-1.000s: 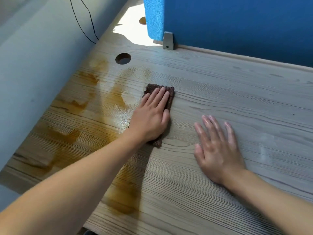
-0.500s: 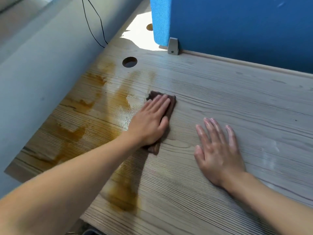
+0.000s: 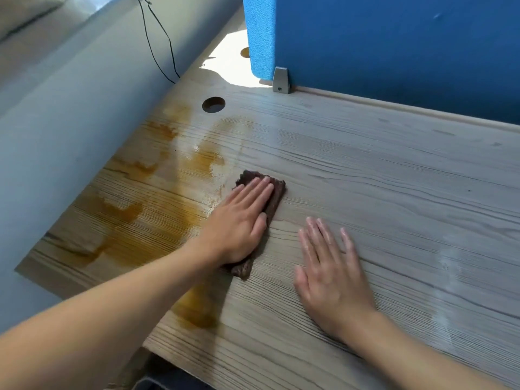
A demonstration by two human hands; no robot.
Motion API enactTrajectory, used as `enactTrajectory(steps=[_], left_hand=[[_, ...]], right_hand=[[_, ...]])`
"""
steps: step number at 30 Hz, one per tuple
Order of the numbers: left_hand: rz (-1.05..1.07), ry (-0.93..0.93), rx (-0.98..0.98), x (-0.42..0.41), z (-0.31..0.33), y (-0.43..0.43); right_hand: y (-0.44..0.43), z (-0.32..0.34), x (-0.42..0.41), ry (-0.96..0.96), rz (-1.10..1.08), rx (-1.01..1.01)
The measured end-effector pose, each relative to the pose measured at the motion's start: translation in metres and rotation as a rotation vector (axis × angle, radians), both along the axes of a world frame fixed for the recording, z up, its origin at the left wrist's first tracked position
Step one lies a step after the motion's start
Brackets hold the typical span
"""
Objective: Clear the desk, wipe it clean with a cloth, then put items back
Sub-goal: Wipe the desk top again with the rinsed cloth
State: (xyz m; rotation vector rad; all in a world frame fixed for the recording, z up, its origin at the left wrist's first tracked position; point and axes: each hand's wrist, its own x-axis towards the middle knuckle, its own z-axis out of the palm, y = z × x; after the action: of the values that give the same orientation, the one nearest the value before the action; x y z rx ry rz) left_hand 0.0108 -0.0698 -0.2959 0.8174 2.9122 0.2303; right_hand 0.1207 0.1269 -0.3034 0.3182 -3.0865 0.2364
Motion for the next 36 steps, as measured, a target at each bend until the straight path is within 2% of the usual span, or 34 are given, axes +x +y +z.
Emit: enactTrajectory(steps=[2, 4, 6, 10, 13, 15, 18, 20, 23, 28, 31, 33, 36], left_hand=[[0.151, 0.008, -0.038, -0.023, -0.005, 0.003], [0.159, 0.027, -0.032, -0.018, -0.005, 0.009], [0.072, 0.052, -0.029, 0.016, -0.005, 0.007], [-0.250, 0.035, 0.011, 0.085, 0.004, -0.010], [-0.415, 0.004, 0.032, 0.065, 0.004, -0.020], [-0.324, 0.015, 0.042, 0.028, 0.000, -0.017], [0.078, 0.024, 0.011, -0.027, -0.002, -0.004], [0.191, 0.030, -0.027, -0.038, -0.004, 0.003], [0.064, 0.051, -0.028, -0.010, -0.004, 0.002], [-0.319, 0.025, -0.021, 0.082, 0.006, -0.024], [-0.497, -0.012, -0.017, 0.068, 0.007, -0.036], [-0.408, -0.001, -0.016, 0.036, 0.004, -0.032], [0.034, 0.017, -0.036, -0.014, 0.000, -0.017]], right_hand=[[0.001, -0.005, -0.001, -0.008, -0.015, 0.012], [0.000, -0.006, -0.001, -0.002, -0.015, 0.027], [-0.001, -0.006, 0.000, -0.013, -0.010, 0.036], [-0.002, -0.004, -0.001, -0.003, -0.011, 0.064], [-0.003, -0.004, 0.000, 0.002, -0.016, 0.071], [-0.003, -0.004, -0.001, -0.001, -0.018, 0.076], [-0.003, -0.004, -0.002, -0.004, -0.020, 0.090], [-0.002, -0.005, -0.002, -0.007, -0.020, 0.091], [-0.002, -0.005, -0.002, -0.011, -0.019, 0.093], [-0.003, -0.004, -0.002, -0.009, -0.015, 0.082], [-0.002, -0.004, -0.003, -0.003, -0.020, 0.077], [-0.002, -0.004, -0.004, -0.005, -0.017, 0.076], [-0.002, -0.004, -0.003, -0.015, -0.019, 0.075]])
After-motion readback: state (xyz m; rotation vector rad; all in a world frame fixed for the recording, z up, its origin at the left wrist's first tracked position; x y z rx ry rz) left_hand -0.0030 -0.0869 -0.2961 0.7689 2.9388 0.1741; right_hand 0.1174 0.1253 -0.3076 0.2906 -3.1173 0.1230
